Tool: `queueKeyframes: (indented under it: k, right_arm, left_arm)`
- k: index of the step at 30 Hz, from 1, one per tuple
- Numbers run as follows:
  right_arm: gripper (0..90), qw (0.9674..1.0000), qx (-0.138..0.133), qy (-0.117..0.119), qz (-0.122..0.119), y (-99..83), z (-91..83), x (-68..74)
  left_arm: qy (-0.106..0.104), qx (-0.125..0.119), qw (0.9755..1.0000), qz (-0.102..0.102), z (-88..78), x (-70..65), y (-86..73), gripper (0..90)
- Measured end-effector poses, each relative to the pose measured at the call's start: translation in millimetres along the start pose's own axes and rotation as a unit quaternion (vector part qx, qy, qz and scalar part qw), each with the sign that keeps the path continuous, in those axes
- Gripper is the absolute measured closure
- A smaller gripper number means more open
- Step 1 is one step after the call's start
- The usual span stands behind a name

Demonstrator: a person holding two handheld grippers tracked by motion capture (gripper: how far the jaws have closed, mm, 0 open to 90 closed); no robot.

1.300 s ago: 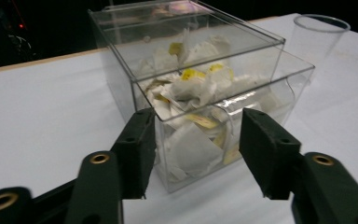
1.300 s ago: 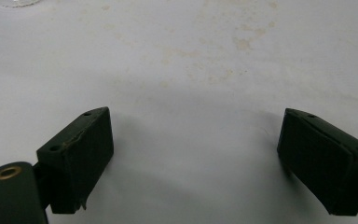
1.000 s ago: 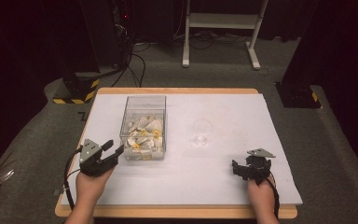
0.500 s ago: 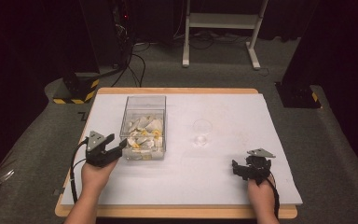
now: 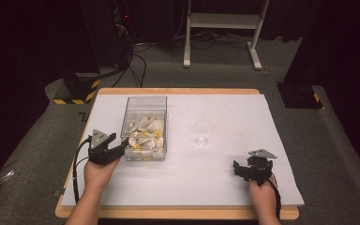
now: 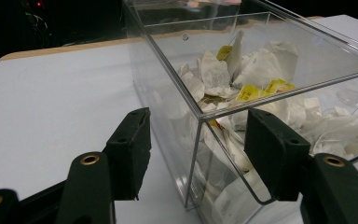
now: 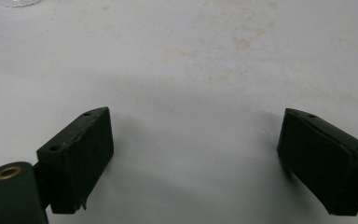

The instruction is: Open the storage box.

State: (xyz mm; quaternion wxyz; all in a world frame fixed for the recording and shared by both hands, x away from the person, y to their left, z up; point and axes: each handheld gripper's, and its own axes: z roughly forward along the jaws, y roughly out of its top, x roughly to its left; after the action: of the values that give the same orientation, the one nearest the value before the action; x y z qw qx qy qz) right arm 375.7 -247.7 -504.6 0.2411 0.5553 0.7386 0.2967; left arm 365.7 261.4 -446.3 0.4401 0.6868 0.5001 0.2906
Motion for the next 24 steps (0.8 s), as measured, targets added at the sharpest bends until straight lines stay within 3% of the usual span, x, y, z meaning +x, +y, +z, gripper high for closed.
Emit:
queueKeyframes:
  k: [24]
  right_arm:
    - [10.6, 1.0, 0.0, 0.0, 0.0, 0.0, 0.0, 0.0]
  left_arm:
    - [-0.009, -0.002, 0.9999, 0.009, -10.8, -7.0, -7.9, 43.1]
